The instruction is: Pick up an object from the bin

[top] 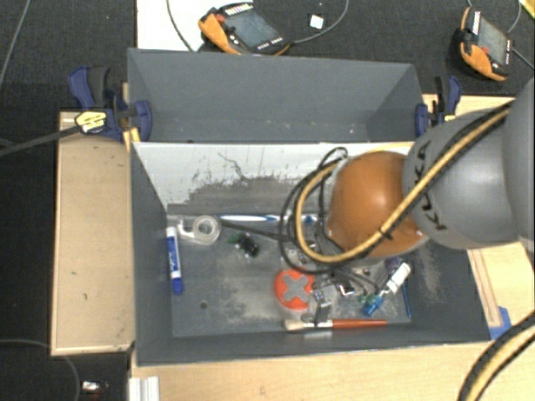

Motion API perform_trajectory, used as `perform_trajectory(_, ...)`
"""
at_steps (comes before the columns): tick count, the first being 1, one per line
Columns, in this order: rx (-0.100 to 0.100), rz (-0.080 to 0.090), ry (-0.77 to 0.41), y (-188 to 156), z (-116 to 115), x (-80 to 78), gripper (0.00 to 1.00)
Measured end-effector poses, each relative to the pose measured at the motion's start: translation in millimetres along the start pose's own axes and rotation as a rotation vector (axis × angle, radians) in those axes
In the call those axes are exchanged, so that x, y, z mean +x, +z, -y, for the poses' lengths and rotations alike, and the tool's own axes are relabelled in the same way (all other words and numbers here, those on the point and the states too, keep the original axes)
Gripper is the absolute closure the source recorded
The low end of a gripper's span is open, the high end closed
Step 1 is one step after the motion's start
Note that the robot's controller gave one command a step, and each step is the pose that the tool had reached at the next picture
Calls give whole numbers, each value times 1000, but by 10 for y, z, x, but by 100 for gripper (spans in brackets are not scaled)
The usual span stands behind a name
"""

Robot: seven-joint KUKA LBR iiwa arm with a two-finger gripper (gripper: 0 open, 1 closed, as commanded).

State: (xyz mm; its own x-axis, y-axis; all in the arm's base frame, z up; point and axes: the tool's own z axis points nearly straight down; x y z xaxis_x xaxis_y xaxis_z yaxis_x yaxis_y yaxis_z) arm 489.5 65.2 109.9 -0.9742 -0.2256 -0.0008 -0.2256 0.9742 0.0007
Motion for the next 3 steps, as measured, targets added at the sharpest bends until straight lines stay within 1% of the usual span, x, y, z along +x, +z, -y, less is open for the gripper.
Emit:
perform_trajectory(1,1,24,141,390,198,-51,0)
perform_trajectory(2,0,11,93,391,84,-53,100)
perform_trajectory(3,0,11,93,390,84,-53,100)
